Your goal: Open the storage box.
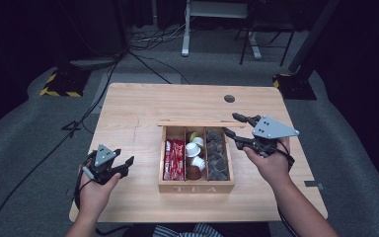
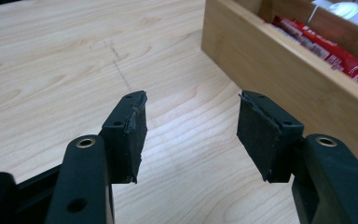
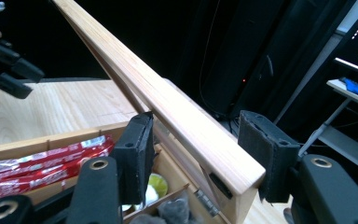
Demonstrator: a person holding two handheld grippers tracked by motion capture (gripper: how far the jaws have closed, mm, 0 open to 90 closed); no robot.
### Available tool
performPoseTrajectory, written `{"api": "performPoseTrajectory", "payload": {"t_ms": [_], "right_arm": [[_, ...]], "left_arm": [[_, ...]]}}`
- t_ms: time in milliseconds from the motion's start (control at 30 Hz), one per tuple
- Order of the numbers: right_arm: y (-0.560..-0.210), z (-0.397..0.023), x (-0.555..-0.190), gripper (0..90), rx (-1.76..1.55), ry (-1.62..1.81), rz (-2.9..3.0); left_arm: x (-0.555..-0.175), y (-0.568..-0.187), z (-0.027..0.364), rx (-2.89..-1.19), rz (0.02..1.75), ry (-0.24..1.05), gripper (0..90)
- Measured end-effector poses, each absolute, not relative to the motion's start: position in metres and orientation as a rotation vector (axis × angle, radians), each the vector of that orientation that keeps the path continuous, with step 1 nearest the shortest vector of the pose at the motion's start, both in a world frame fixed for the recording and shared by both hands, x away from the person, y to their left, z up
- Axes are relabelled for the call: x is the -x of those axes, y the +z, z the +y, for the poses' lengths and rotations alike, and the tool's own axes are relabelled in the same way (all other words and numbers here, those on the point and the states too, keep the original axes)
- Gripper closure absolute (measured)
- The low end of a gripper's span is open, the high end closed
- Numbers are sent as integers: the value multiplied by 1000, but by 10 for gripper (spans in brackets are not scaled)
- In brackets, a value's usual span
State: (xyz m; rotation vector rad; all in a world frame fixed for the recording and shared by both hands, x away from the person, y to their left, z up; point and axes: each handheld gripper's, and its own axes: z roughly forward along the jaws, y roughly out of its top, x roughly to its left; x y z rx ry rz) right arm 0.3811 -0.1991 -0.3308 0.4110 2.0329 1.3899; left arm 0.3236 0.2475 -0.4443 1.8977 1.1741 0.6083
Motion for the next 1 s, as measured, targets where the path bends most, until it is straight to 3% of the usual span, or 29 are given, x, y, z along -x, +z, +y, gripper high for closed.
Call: {"api": "performPoseTrajectory", "payload": {"t_ms": [1000], "right_arm": [[-304,-201,-457,489,-519,1456,2001]], "left_arm": [[-316,-446,259,-1859,1214,588,433]]}}
